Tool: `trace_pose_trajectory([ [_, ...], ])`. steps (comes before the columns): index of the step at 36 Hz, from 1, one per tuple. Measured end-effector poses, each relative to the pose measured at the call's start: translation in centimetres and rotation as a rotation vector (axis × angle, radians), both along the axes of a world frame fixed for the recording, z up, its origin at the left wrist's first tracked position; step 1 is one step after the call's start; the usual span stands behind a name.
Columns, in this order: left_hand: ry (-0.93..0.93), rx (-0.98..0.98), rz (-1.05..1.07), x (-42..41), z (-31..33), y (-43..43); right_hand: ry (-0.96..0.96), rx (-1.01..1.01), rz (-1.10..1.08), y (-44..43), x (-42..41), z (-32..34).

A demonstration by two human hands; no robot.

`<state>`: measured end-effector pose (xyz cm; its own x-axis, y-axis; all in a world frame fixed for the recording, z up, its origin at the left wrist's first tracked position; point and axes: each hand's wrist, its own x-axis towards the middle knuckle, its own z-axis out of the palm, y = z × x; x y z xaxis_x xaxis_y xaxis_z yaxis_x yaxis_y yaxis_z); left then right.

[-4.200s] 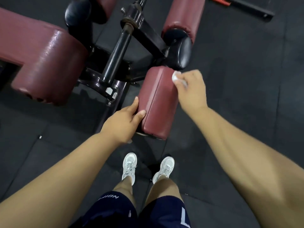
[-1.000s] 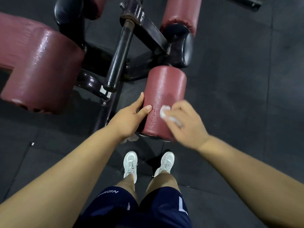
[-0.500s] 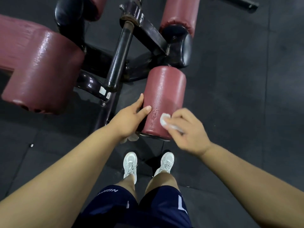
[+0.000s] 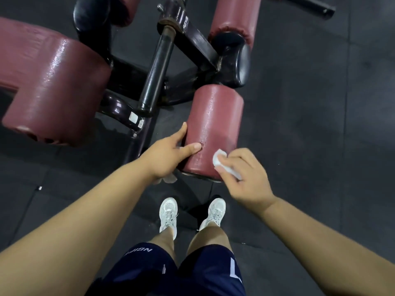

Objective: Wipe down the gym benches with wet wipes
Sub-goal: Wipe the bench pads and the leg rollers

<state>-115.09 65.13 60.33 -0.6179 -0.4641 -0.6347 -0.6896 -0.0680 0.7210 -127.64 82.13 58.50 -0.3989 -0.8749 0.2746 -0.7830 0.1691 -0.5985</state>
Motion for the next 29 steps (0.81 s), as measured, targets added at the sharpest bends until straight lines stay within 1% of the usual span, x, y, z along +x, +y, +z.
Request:
trace_pose_trajectory([
  [2, -0.038, -0.149, -0.090, -0.5, 0.0, 0.0, -0.015, 0.009, -0.024, -0.9, -1.0, -0.1],
  [4, -0.076, -0.343, -0.186, -1.2, 0.5, 0.7, -0.033, 0.037, -0.119, -3.3, -2.8, 0.2],
  [5, -0.085, -0.393, -0.197, -1.4, 0.6, 1.2, -0.048, 0.062, -0.180, -4.7, -3.9, 0.3],
  [6, -0.083, -0.402, -0.182, -1.6, 0.9, 1.6, -0.075, 0.083, -0.245, -6.0, -5.1, 0.5],
  [9, -0.070, -0.311, -0.105, -1.5, 0.5, 2.0, -0.218, 0.093, -0.418, -8.8, -7.7, 0.6],
  [11, -0.034, -0.140, 0.001, -1.2, 0.3, 1.5, -0.243, 0.107, -0.447, -9.2, -8.1, 0.8],
  [13, 0.022, 0.096, 0.122, -0.8, 0.1, 0.8, -0.134, 0.115, -0.367, -8.2, -6.7, 1.1],
  [14, 0.054, 0.163, 0.150, -0.7, -0.2, 0.4, -0.084, 0.081, -0.304, -7.2, -5.5, 1.1],
  [16, 0.062, 0.209, 0.138, -0.5, -0.3, -0.3, -0.035, 0.003, -0.159, -4.6, -2.6, 1.0],
  [19, 0.036, 0.177, 0.112, -0.4, -0.3, -0.8, 0.005, -0.085, 0.039, -1.2, 0.7, 0.3],
  [20, 0.038, 0.123, 0.103, -0.4, -0.1, -0.7, 0.012, -0.104, 0.074, -0.8, 0.9, 0.2],
  [22, 0.055, -0.099, 0.064, -0.5, 0.3, -0.3, 0.033, -0.100, 0.079, -1.3, -0.1, 0.1],
  [23, 0.063, -0.220, 0.025, -0.6, 0.3, 0.1, 0.039, -0.080, 0.043, -2.0, -1.0, 0.0],
  [24, 0.076, -0.297, -0.002, -0.7, 0.3, 0.4, 0.037, -0.046, -0.012, -2.9, -2.1, 0.1],
  [25, 0.088, -0.310, -0.003, -0.8, 0.3, 0.7, 0.029, -0.002, -0.080, -4.1, -3.3, 0.2],
  [27, 0.100, -0.244, 0.042, -0.8, 0.4, 1.2, -0.038, 0.084, -0.217, -6.8, -5.6, 1.0],
  [29, 0.069, -0.231, 0.034, -0.8, 0.6, 1.1, -0.132, 0.111, -0.323, -9.1, -7.5, 1.4],
])
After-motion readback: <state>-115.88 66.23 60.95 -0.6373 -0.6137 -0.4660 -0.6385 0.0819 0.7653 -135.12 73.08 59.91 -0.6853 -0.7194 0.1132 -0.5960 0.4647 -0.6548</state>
